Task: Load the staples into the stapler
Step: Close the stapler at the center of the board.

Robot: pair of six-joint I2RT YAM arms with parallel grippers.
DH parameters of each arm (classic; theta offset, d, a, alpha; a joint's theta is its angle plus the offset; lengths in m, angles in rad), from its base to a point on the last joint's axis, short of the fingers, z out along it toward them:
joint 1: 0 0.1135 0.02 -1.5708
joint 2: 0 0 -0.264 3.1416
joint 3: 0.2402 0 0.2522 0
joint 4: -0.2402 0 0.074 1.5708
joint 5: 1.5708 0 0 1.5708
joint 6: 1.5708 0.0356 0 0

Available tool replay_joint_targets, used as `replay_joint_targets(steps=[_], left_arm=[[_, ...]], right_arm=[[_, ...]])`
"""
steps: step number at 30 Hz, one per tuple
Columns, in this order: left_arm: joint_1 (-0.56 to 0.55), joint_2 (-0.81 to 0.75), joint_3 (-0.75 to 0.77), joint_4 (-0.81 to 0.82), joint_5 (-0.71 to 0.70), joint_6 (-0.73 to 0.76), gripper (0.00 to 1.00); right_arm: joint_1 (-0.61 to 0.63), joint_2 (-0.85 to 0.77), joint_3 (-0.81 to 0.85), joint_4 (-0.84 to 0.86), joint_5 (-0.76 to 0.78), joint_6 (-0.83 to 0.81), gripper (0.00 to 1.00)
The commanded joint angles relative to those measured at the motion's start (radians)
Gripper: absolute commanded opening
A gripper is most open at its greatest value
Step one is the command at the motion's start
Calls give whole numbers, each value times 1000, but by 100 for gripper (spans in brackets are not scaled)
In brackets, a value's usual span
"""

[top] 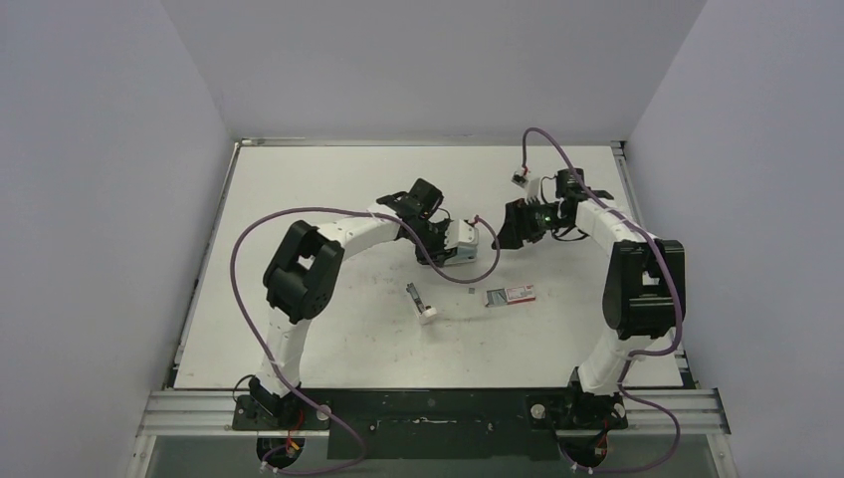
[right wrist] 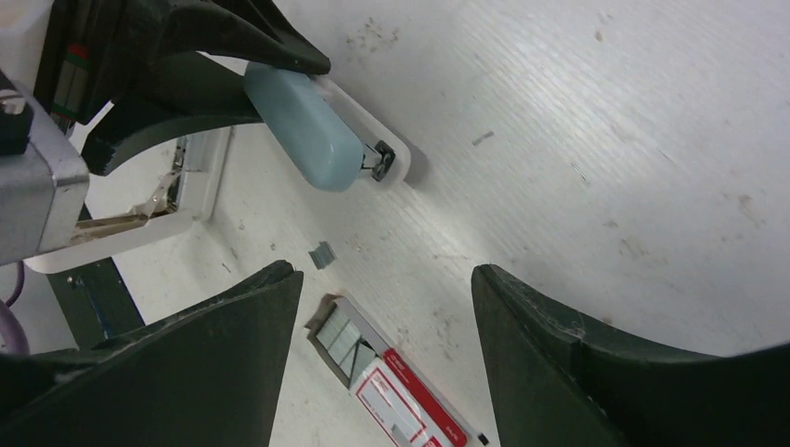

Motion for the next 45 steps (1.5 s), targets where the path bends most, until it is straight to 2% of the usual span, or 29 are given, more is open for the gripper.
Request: replay_joint_targets(steps=[1,10,15,19,31,32,35,45], left_arm=[[3,-145,11,25,16,-3,0],[-16,-272,-44,-5,-13,41,0],[-31,-332,-88,22,-29,28,0],[-40,-354,-120,47,-44,21,0],[-60,-378,-152,97,-69,-8,0],[-61,-378,-151,99,-70,-10,0],[-68,-374,-145,105,-80,-12,0],[-84,-351,-128,130,-110,-16,0]], right_arm=[[58,12,87,6,-95,8,69],[101,40,154,-15,-183,78,81],[121,69,173,-73,-247,69,94],[127,89,184,-119,-314,38,98],[142,171,203,-230,-442,-64,100],[142,178,207,-242,-449,-73,96],[142,197,220,-271,-476,-99,96],[152,230,231,-285,-525,-104,98]])
